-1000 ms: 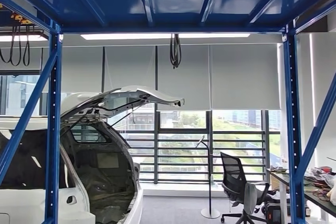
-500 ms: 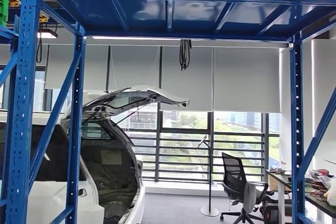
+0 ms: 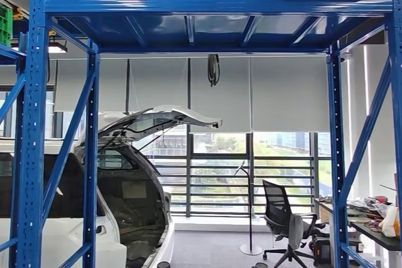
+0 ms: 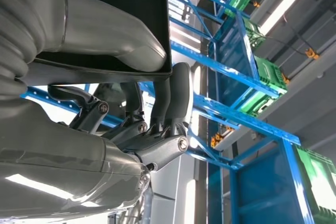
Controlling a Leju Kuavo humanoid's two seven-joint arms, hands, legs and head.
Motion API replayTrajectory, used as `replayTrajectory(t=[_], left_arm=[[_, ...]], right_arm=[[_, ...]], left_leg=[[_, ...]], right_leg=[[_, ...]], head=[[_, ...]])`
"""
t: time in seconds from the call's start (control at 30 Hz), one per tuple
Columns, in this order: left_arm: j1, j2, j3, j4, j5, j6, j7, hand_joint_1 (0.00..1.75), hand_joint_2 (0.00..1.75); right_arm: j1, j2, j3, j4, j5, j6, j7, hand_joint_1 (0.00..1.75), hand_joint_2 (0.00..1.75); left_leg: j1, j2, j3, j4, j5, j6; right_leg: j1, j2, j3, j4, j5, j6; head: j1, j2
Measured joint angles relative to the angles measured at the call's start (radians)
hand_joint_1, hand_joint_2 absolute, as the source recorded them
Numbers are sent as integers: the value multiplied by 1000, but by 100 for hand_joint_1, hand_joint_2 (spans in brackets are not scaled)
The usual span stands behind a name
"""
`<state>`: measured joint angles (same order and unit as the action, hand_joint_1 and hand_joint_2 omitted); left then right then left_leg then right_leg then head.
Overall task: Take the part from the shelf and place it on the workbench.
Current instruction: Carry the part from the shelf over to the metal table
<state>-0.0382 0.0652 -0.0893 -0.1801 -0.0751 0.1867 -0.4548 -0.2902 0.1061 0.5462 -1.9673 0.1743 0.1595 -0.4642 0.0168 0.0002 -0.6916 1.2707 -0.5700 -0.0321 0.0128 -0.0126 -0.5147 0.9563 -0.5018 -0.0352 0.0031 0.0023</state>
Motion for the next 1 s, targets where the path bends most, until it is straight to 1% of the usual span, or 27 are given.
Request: replayTrajectory(t=[0.03,0.07,0.1,0.13,0.17,0.23,0.27,0.3,0.33,0.4,0.43,0.47,0.5,0.53,0.57,0.6,0.63,0.67,0.7,0.77,0.8,0.83,0.87,0.9,0.93,0.97,1.0], left_arm=[[0,0,0,0,0,0,1,0,175],[-1,0,0,0,0,0,1,0,175],[-2,0,0,0,0,0,1,0,175],[-2,0,0,0,0,1,2,0,175],[-3,0,0,0,0,1,3,0,175],[-3,1,1,0,-1,0,7,0,175],[-3,1,1,0,-1,0,10,0,175],[-2,2,2,0,-1,0,12,0,175],[-2,3,3,0,-1,0,16,0,175],[0,6,7,0,0,1,29,0,175],[2,9,9,0,2,0,39,0,175],[4,13,12,0,4,-1,51,0,175],[6,17,14,0,7,-3,61,0,175],[8,21,17,0,9,-6,70,0,175],[9,24,20,0,11,-8,77,0,175],[8,26,22,0,12,-10,84,0,175],[7,28,25,0,12,-11,90,0,175],[7,30,27,0,12,-11,97,0,175],[8,33,29,0,12,-10,103,0,175],[13,39,31,0,12,-9,112,0,175],[16,41,32,1,12,-9,115,0,175],[18,44,32,1,12,-8,117,0,175],[18,46,33,1,12,-8,118,0,175],[18,48,34,1,12,-8,119,0,175],[18,49,35,1,12,-8,121,0,175],[19,49,36,1,13,-8,123,0,175],[21,49,37,1,13,-8,125,0,175]], right_arm=[[0,0,0,0,-1,2,-1,175,175],[0,0,0,0,-2,4,-3,175,175],[0,0,0,-1,-4,6,-6,175,175],[0,0,0,-1,-6,9,-8,175,175],[0,0,-1,-1,-7,13,-9,175,175],[-1,-1,0,-1,-7,21,-10,175,175],[-2,-2,0,0,-5,25,-10,175,175],[-3,-3,0,0,-3,28,-10,175,175],[-4,-5,0,2,-2,30,-10,175,175],[-7,-10,0,7,1,34,-10,175,175],[-7,-13,0,10,1,37,-10,175,175],[-7,-16,-1,15,2,41,-10,175,175],[-8,-19,-1,19,2,44,-10,175,175],[-10,-21,-1,23,2,47,-10,175,175],[-14,-23,-1,26,3,49,-10,175,175],[-18,-25,-1,28,3,50,-10,175,175],[-21,-27,-1,31,4,51,-10,175,175],[-24,-28,-1,33,5,52,-10,175,175],[-27,-29,-1,37,8,52,-10,175,175],[-31,-31,-1,41,13,52,-10,175,175],[-34,-31,0,43,15,52,-10,175,175],[-36,-31,-1,44,15,52,-10,175,175],[-37,-32,-1,46,15,52,-10,175,175],[-36,-33,-1,49,15,53,-10,175,175],[-36,-34,-1,53,16,54,-10,175,175],[-35,-36,-1,58,17,55,-10,175,175],[-35,-37,0,63,17,57,-10,175,175]], left_leg=[[5,0,37,-47,27,-5],[9,1,83,-117,45,-11],[10,0,126,-184,54,-12],[11,-1,154,-232,54,-9],[9,-2,166,-256,47,-4],[7,-3,162,-261,45,14],[7,-3,159,-262,49,22],[7,-4,157,-263,53,31],[8,-5,153,-264,58,39],[7,-9,144,-264,64,48],[6,-12,139,-263,67,50],[5,-17,136,-263,69,51],[4,-23,135,-263,71,51],[3,-31,134,-262,73,50],[3,-39,134,-262,74,48],[3,-48,132,-262,76,45],[4,-56,129,-262,79,41],[6,-65,124,-262,82,35],[8,-73,119,-263,86,29],[10,-86,110,-265,90,17],[8,-78,102,-255,81,13],[6,-63,86,-227,61,10],[5,-43,63,-179,30,8],[4,-28,33,-112,-4,5],[4,-20,5,-47,-30,3],[4,-16,-13,-3,-40,0],[4,-13,-13,5,-32,-1]], right_leg=[[-2,0,-10,8,2,3],[-4,0,-19,18,1,7],[-4,0,-29,30,0,12],[-4,0,-38,40,0,17],[-3,1,-45,48,1,23],[-3,1,-52,54,5,34],[-4,2,-56,60,-1,40],[-5,3,-65,80,-18,46],[-7,4,-81,118,-45,51],[-9,5,-135,247,-115,57],[-10,5,-159,306,-137,59],[-11,6,-170,339,-143,59],[-12,7,-162,332,-130,57],[-12,12,-136,287,-101,53],[-11,28,-99,217,-63,47],[-12,51,-63,148,-34,42],[-12,71,-38,96,-15,37],[-11,85,-26,67,-7,35],[-9,86,-24,60,-8,34],[-10,64,-23,45,-6,30],[-13,53,-22,35,-4,25],[-15,40,-20,25,-1,20],[-15,28,-21,20,1,16],[-14,15,-22,19,2,13],[-12,2,-24,20,2,12],[-11,-10,-25,21,1,12],[-10,-22,-25,22,1,12]], head=[[0,0],[0,0],[0,0],[0,0],[0,0],[0,0],[0,0],[0,0],[0,0],[0,0],[0,0],[0,0],[0,0],[0,0],[0,0],[0,0],[0,0],[0,0],[0,0],[0,0],[0,0],[0,0],[0,0],[0,0],[0,0],[0,0],[0,0]])
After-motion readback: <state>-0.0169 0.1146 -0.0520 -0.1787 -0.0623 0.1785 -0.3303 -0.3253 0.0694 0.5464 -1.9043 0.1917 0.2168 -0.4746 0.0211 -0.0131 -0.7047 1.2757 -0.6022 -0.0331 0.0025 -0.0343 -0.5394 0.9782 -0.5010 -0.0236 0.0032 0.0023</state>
